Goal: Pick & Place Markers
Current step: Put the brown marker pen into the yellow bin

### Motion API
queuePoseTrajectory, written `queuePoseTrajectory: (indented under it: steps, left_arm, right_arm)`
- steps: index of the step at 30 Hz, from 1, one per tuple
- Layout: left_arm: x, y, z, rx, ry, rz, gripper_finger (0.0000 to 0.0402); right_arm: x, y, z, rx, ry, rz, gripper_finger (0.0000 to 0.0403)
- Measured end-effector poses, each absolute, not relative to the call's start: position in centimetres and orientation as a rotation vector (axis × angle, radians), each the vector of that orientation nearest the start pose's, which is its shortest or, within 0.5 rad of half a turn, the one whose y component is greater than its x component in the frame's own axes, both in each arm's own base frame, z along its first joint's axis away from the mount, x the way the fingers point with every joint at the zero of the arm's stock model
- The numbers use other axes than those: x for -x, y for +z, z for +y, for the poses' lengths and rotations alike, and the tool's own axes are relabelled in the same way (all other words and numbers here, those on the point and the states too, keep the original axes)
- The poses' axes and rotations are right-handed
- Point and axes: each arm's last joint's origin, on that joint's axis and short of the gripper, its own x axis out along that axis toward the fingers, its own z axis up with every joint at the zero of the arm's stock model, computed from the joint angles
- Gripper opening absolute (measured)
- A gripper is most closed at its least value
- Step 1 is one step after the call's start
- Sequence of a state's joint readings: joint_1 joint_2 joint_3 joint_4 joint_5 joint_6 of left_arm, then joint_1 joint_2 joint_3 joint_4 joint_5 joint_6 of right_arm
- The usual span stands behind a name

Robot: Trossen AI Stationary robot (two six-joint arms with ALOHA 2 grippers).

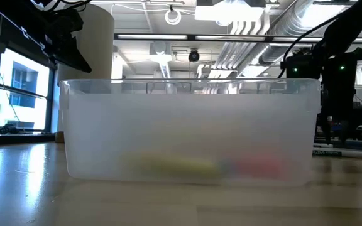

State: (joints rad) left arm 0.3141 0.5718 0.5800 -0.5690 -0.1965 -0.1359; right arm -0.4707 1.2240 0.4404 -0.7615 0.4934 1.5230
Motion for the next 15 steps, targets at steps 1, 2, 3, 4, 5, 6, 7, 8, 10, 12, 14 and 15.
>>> queuePoseTrajectory:
  steps: [1,2,3,4,5,6,7,8,10,12,14,15]
  left_arm:
    - [-11.6,25.7,4.4,0.162,0.537,0.531,0.0]
    - [-11.6,25.7,4.4,0.162,0.539,0.531,0.0]
    - [-11.6,25.7,4.4,0.162,0.539,0.531,0.0]
    - [-11.6,25.7,4.4,0.162,0.539,0.531,0.0]
    - [-11.6,25.7,4.4,0.162,0.539,0.532,0.0]
    - [-11.6,25.7,4.4,0.162,0.538,0.531,0.0]
    - [-11.6,25.7,4.4,0.162,0.538,0.531,0.0]
    - [-11.6,25.7,4.4,0.162,0.538,0.532,0.0]
    - [-11.6,25.7,4.4,0.162,0.538,0.531,0.0]
    - [-11.6,25.7,4.4,0.162,0.538,0.532,0.0]
    - [-11.6,25.7,4.4,0.162,0.538,0.531,0.0]
    - [-11.6,25.7,4.4,0.162,0.538,0.531,0.0]
  right_arm:
    - [-12.5,12.8,-8.2,-1.061,-1.782,0.678,0.0108]
    - [-12.4,12.8,-8.4,-1.062,-1.795,0.678,0.0117]
    - [-12.2,12.8,-8.6,-1.055,-1.804,0.689,0.0125]
    - [-12.0,12.7,-8.9,-1.041,-1.805,0.706,0.0132]
    - [-11.9,12.7,-9.1,-1.026,-1.802,0.722,0.0137]
    - [-11.8,12.7,-9.3,-1.017,-1.798,0.733,0.014]
    - [-11.7,12.7,-9.6,-1.014,-1.8,0.735,0.0143]
    - [-11.6,12.8,-9.8,-1.006,-1.808,0.729,0.0144]
    - [-11.5,12.8,-10.3,-0.978,-1.822,0.709,0.0144]
    - [-11.5,12.9,-10.9,-0.96,-1.805,0.701,0.0143]
    - [-11.4,12.9,-11.5,-0.942,-1.785,0.701,0.014]
    - [-11.3,13.0,-11.8,-0.934,-1.78,0.705,0.0139]
